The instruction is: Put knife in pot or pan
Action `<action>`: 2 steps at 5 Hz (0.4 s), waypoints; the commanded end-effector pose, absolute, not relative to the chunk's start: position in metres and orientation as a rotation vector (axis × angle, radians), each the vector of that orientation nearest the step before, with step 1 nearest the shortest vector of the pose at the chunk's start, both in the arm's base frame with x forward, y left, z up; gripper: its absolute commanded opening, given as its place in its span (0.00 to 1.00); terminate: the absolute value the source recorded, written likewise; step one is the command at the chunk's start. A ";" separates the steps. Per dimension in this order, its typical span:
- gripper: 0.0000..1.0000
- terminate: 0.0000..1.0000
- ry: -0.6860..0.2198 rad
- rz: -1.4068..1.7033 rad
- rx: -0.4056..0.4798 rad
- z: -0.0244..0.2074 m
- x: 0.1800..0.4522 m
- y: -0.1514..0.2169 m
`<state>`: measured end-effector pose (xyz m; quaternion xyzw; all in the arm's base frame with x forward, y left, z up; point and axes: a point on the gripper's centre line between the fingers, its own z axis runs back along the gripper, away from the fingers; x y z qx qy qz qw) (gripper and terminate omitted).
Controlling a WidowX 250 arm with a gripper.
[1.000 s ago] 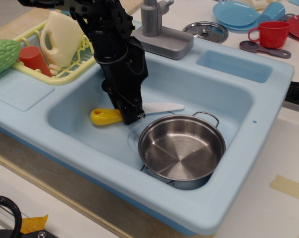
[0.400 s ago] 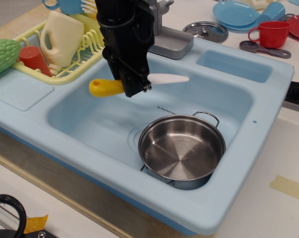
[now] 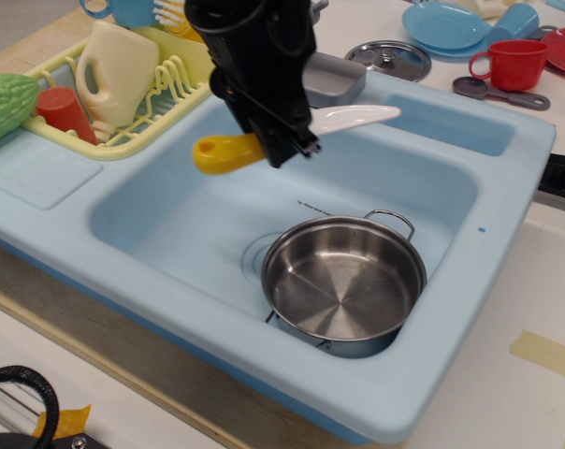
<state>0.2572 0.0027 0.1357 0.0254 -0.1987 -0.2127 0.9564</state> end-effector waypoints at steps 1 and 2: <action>0.00 0.00 -0.502 -0.416 0.003 0.148 0.257 -0.031; 0.00 1.00 -0.472 -0.396 -0.084 0.141 0.259 -0.052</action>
